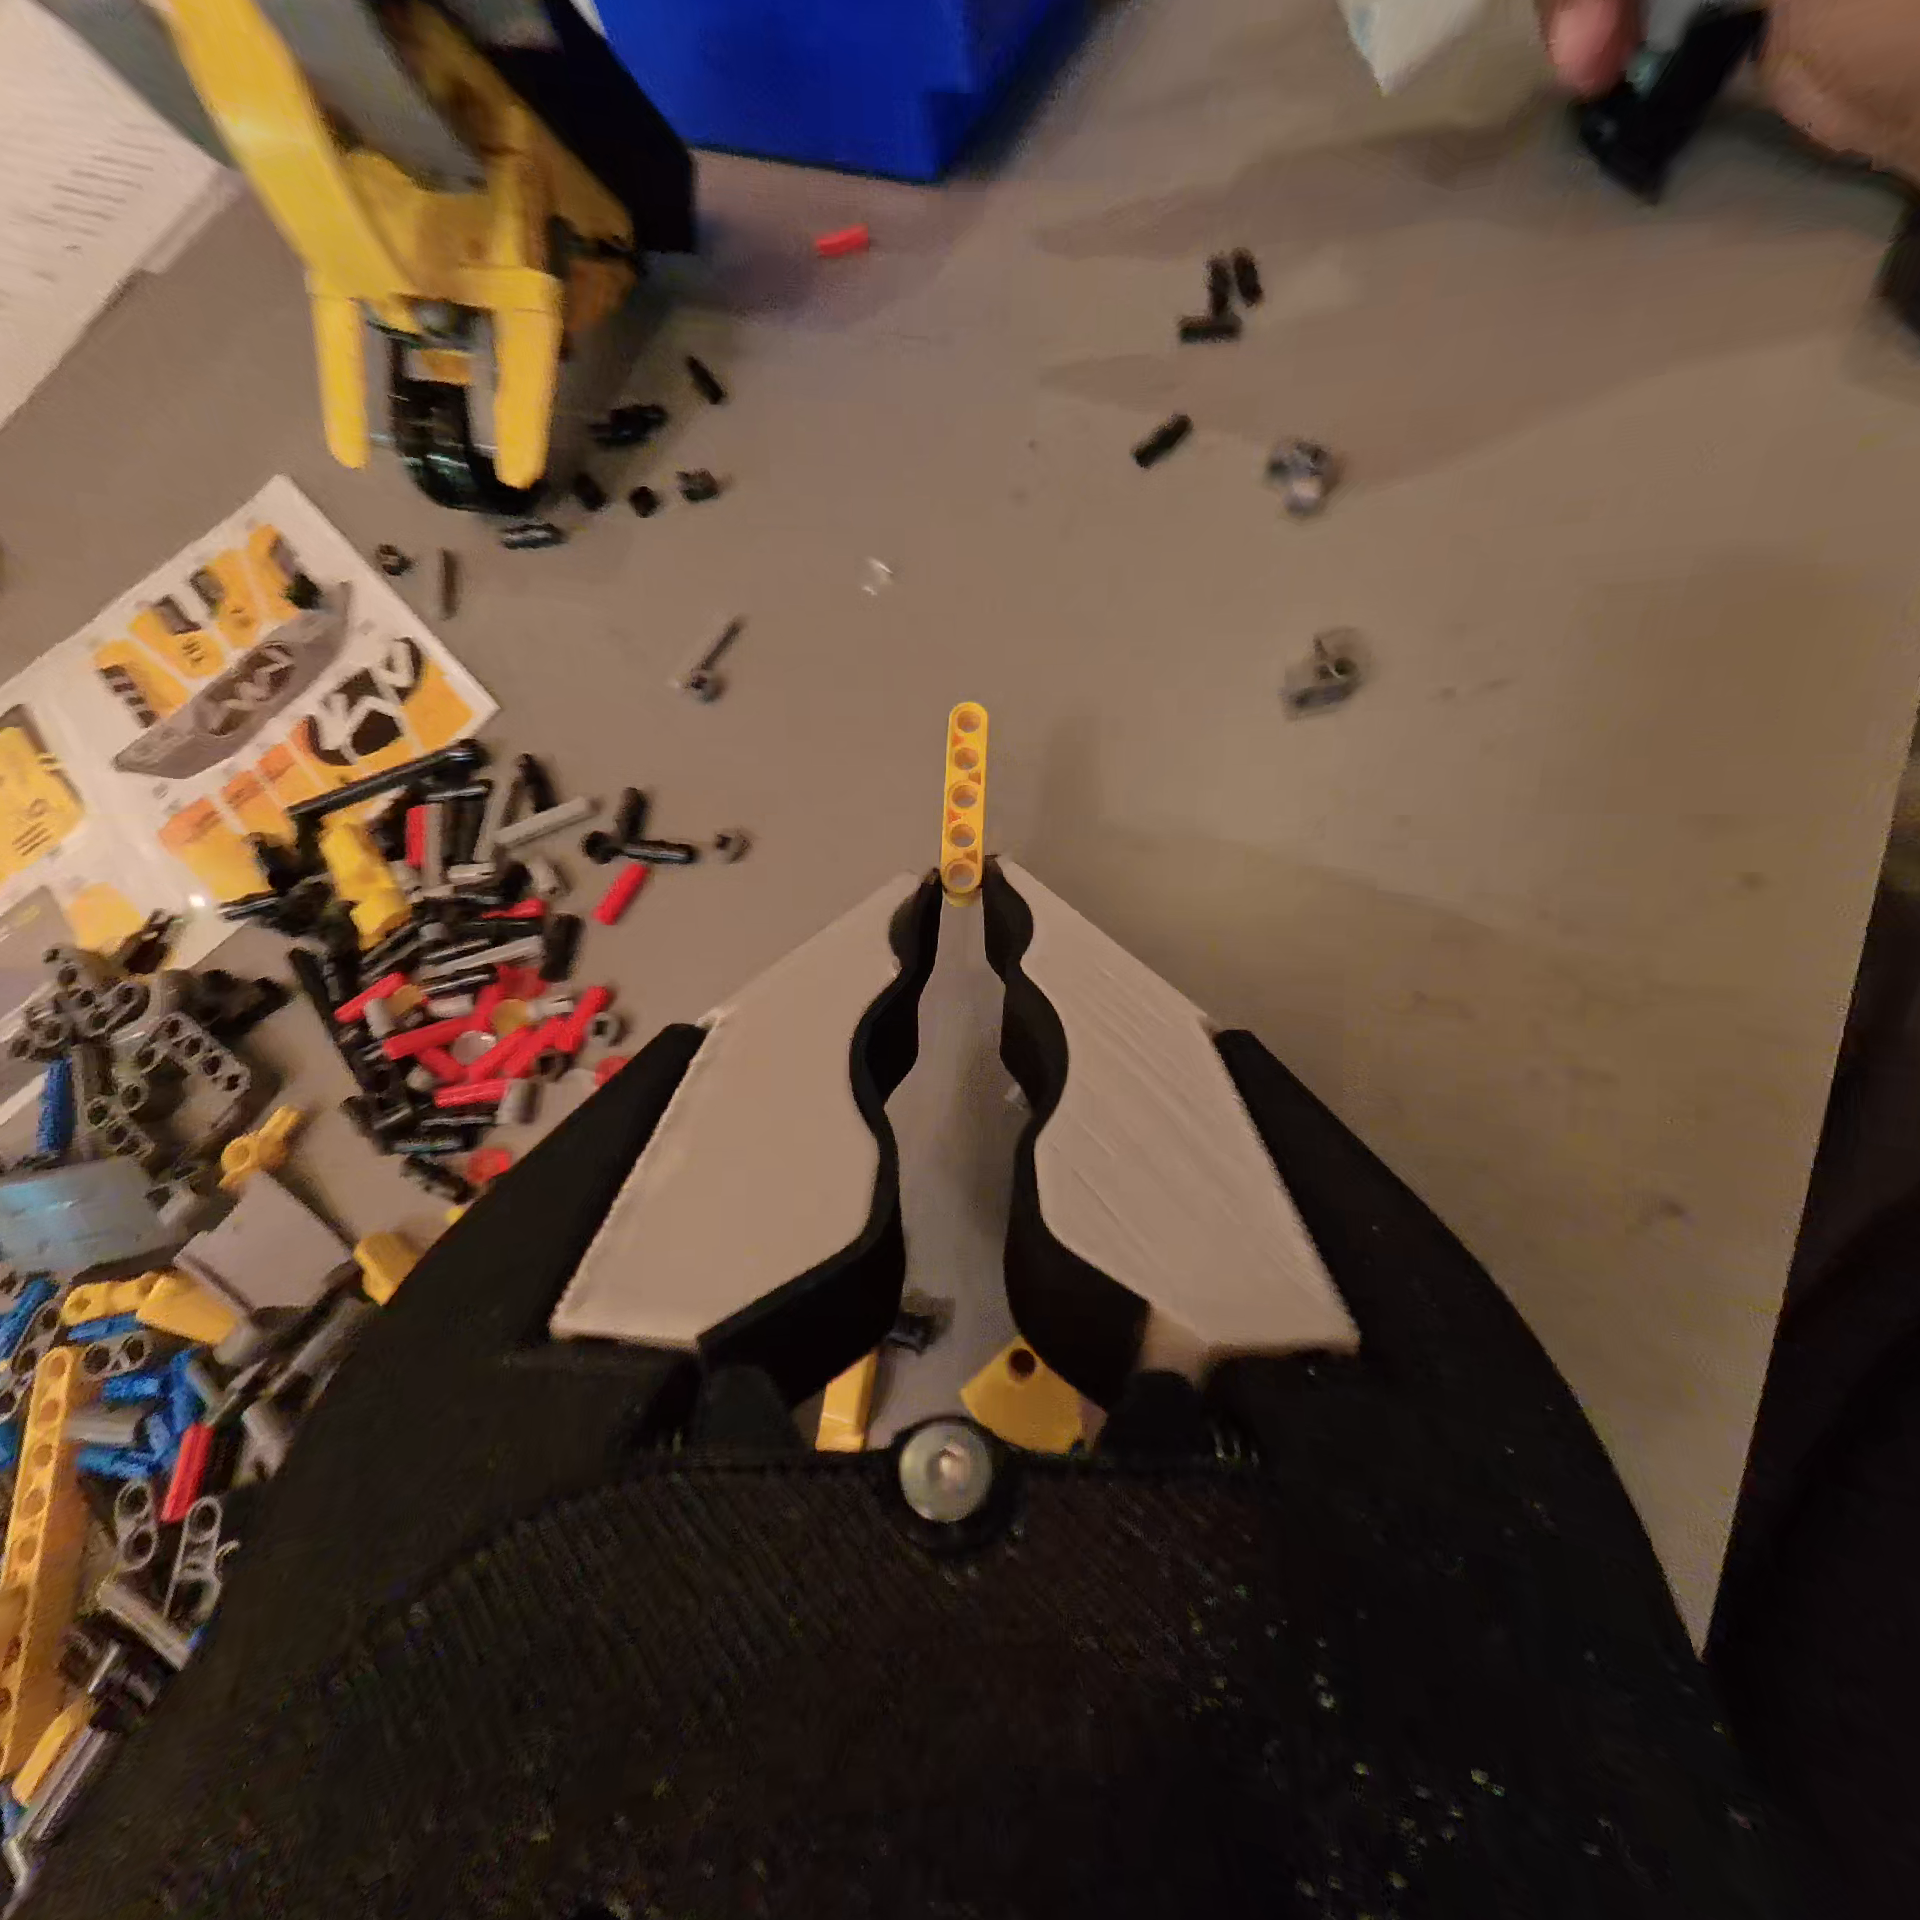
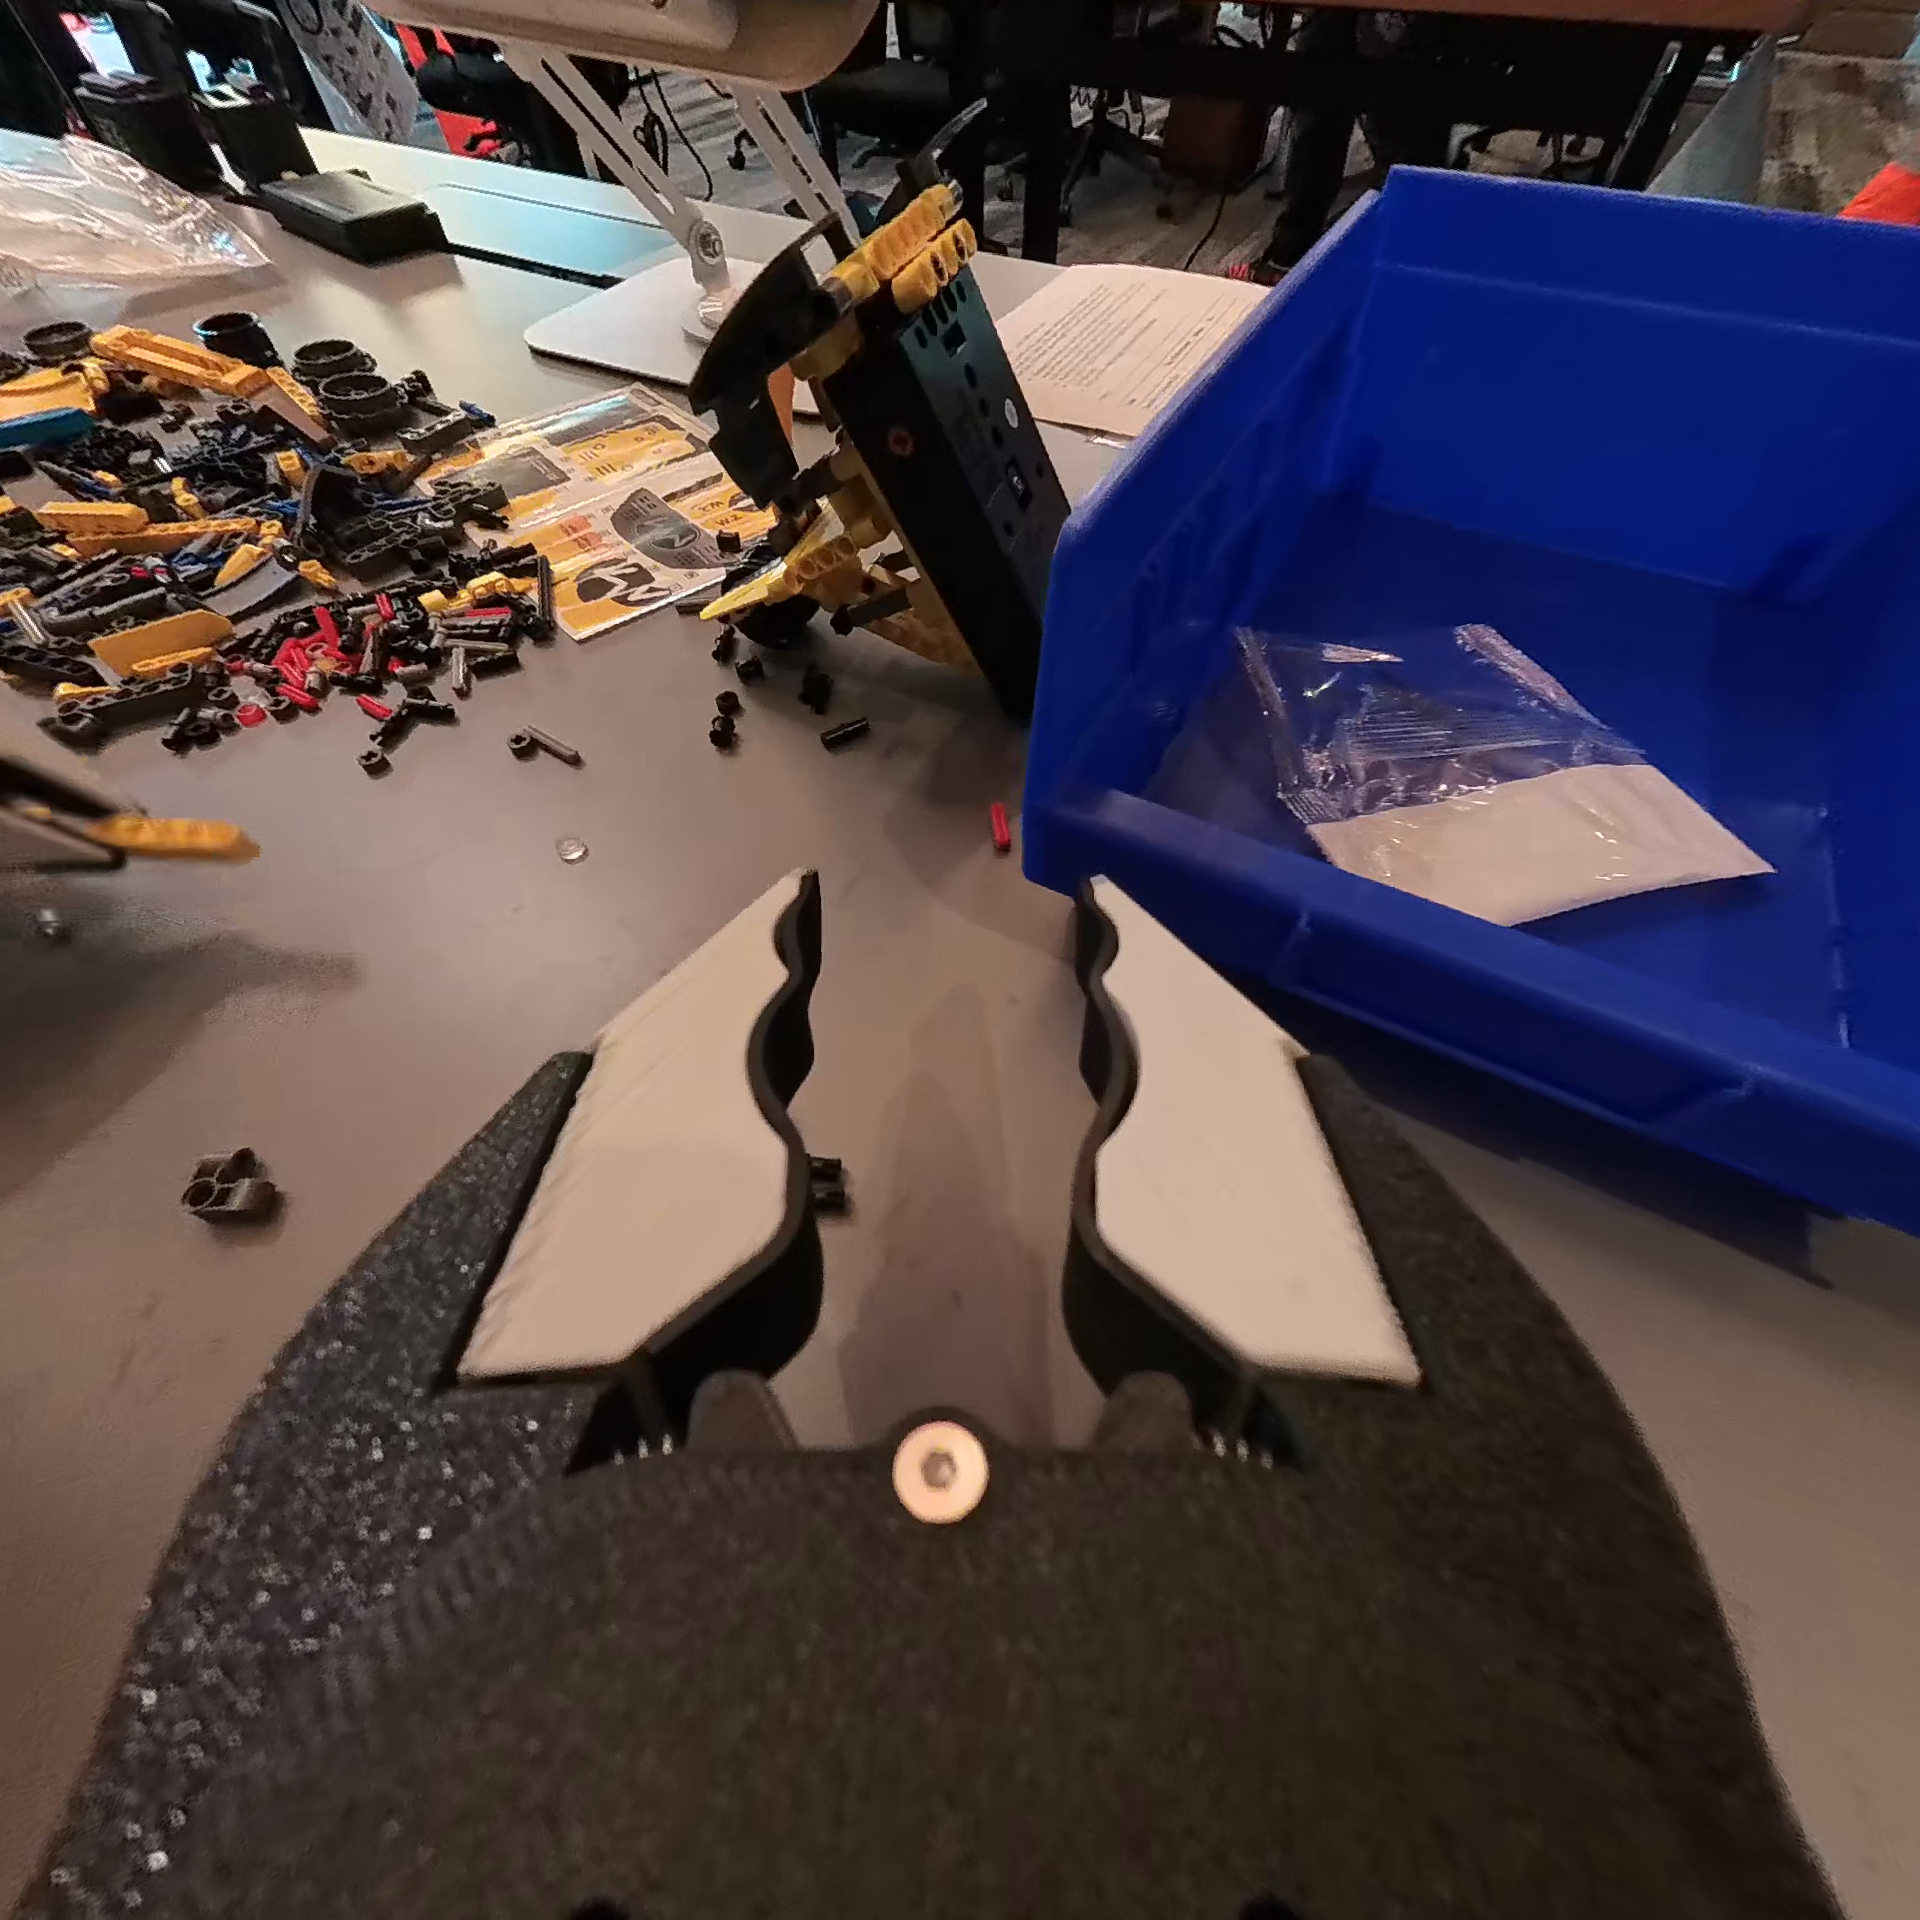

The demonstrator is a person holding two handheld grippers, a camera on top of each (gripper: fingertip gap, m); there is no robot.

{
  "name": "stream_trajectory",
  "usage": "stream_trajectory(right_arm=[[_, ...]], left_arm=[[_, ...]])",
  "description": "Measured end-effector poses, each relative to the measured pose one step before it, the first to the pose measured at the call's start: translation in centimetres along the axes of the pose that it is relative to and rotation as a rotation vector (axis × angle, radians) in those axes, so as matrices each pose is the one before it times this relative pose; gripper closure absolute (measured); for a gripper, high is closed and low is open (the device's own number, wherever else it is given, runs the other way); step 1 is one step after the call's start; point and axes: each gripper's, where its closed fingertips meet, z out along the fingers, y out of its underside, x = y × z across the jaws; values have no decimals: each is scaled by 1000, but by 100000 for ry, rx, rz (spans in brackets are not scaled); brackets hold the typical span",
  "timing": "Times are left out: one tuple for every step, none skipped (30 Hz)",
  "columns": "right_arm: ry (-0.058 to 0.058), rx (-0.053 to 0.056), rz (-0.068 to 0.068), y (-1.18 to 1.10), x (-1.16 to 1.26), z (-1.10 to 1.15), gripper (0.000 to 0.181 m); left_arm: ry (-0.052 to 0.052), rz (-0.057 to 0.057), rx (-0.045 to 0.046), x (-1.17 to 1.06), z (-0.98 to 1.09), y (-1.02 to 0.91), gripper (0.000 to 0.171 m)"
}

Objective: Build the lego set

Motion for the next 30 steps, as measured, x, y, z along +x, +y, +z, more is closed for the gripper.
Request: stream_trajectory(right_arm=[[175, -240, -259, 27, -4, 28, 132], [64, -116, -102, 9, 3, 9, 132], [-16, -27, 64, 13, 3, 3, 132], [-66, -1, 181, -2, 8, 4, 132], [-88, -50, 248, 4, 20, 3, 132], [-95, -55, 213, 11, 10, 14, 132], [-54, -39, 102, 4, 5, 0, 132], [-6, -98, 19, 15, 5, 17, 132], [-2, -134, -71, 12, -8, 8, 132], [29, -156, -145, 17, -11, 27, 132], [36, -219, -164, 27, -19, 21, 132], [9, -228, -170, 27, -12, 22, 131], [17, -218, -139, 22, -15, 32, 131], [-13, -216, -67, 38, -11, 19, 131], [-36, -125, -61, 6, -15, 17, 131], [-2, -25, -70, 0, -7, 6, 131], [-25, 11, -55, -1, -9, -1, 131], [-43, 23, -51, 1, -1, -7, 131], [-7, -32, -34, 1, -10, 6, 131], [-2, -93, -12, 14, -2, 16, 131], [20, -67, -42, 5, 4, 4, 131], [64, -47, -84, 4, -6, 3, 131], [72, -51, -97, 14, -4, 7, 131], [60, -32, -77, 1, 3, 6, 131], [17, -46, -31, 3, -7, 5, 131], [-36, -150, 21, 18, -1, 22, 130], [-59, -224, 25, 28, -4, 17, 130], [-35, -197, -22, 21, -9, 26, 130], [13, -168, -42, 21, 1, 19, 130], [-3, -178, 7, 22, 5, 20, 130]], left_arm=[[-798, -2846, 3387, -539, -379, -548, 166], [313, -2757, 4150, -370, -460, -685, 166], [926, -2935, 4307, -227, -437, -695, 166], [1473, -2830, 3604, -78, -335, -552, 166], [2041, -1993, 2499, 90, -173, -327, 166], [2023, -991, 1543, 216, -49, -138, 166], [1757, -261, 871, 278, 75, -7, 166], [2006, 70, 509, 407, 138, 60, 166], [3398, -25, 626, 692, 114, 17, 166], [4773, -261, 1464, 917, 32, -177, 166], [4637, 27, 2079, 883, -38, -305, 166], [3213, 413, 2120, 663, -77, -319, 166], [2162, 877, 1492, 467, -74, -220, 166], [2109, 1641, 1133, 506, -64, -173, 166], [2217, 2132, 877, 578, -27, -152, 166], [2377, 2159, 600, 643, 35, -113, 166], [2143, 1998, 710, 677, 95, -170, 166], [912, 2059, 1233, 558, 135, -269, 166], [345, 2148, 596, 468, 193, -159, 166], [379, 1855, -491, 417, 226, 30, 166], [540, 1117, -926, 363, 238, 140, 166], [1312, 58, -1017, 381, 190, 202, 166], [1743, -1185, -1413, 325, 163, 294, 166], [427, -2153, -1827, 34, 93, 359, 166], [-1170, -2943, -2040, -268, 20, 355, 167], [196, -2626, -1397, -94, -30, 239, 167], [2639, -2198, -1186, 330, -29, 169, 167], [2481, -1815, -954, 368, -3, 73, 167], [1214, -653, -669, 265, 56, 54, 167], [317, -170, -1655, 185, 143, 202, 167]])
